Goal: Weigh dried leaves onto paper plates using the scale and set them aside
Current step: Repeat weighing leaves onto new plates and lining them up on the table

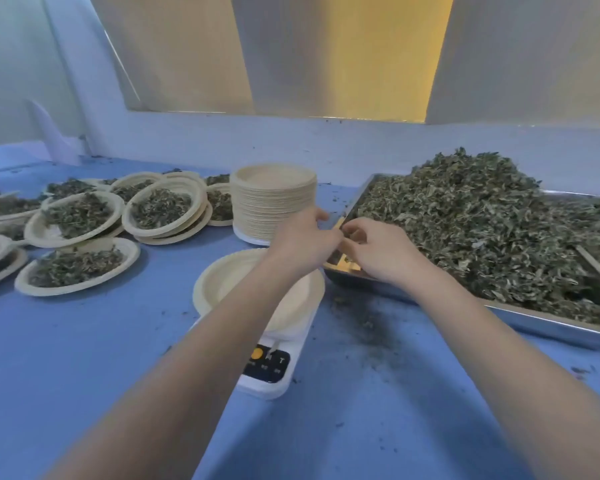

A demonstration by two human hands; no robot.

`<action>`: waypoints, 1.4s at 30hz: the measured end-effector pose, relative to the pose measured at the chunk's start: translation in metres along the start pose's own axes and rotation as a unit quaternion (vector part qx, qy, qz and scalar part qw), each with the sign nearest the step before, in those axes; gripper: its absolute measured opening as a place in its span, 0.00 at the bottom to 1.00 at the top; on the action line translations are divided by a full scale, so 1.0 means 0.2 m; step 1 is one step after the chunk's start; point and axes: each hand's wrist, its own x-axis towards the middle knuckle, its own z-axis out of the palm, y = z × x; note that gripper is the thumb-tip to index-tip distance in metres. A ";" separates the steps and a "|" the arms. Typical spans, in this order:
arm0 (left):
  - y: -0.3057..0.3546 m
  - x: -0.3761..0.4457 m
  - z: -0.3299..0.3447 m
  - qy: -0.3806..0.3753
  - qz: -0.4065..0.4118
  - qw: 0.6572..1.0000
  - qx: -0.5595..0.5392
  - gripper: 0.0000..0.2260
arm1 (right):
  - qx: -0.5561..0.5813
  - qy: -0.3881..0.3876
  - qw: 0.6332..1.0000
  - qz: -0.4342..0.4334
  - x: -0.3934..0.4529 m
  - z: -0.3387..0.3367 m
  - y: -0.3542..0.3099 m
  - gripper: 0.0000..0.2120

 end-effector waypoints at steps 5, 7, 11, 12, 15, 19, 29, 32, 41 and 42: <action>0.19 0.12 0.34 -0.126 -0.007 0.990 0.067 0.18 | -0.112 -0.029 0.989 0.093 -0.02 -0.20 0.31 0.26; 0.21 0.17 0.44 -0.163 -0.024 0.981 0.098 0.06 | -0.180 -0.086 0.970 0.140 -0.03 -0.26 0.43 0.30; 0.22 0.28 0.57 -0.211 -0.066 0.947 0.235 0.15 | -0.244 -0.150 0.941 0.180 -0.01 -0.38 0.64 0.44; 0.23 0.31 0.59 -0.224 -0.081 0.935 0.264 0.23 | -0.251 -0.157 0.938 0.180 0.00 -0.40 0.68 0.47; 0.23 0.38 0.64 -0.254 -0.114 0.924 0.262 0.39 | -0.226 -0.182 0.942 0.169 0.06 -0.42 0.77 0.53; 0.27 0.46 0.74 -0.284 -0.124 0.937 0.159 0.49 | -0.195 -0.174 0.955 0.140 0.15 -0.37 0.78 0.52; 0.36 0.59 0.84 -0.192 -0.047 0.977 0.077 0.55 | -0.311 0.035 0.945 0.097 0.26 -0.53 0.82 0.37; 0.41 0.59 0.90 -0.234 -0.047 0.971 0.004 0.54 | -0.315 -0.036 0.937 0.147 0.26 -0.46 0.85 0.42; 0.43 0.58 0.83 -0.269 -0.005 0.951 0.154 0.48 | -0.112 -0.108 0.985 0.075 0.19 -0.49 0.88 0.46; 0.43 0.57 0.82 -0.258 -0.008 0.941 0.220 0.49 | -0.157 -0.125 0.976 0.084 0.19 -0.49 0.88 0.49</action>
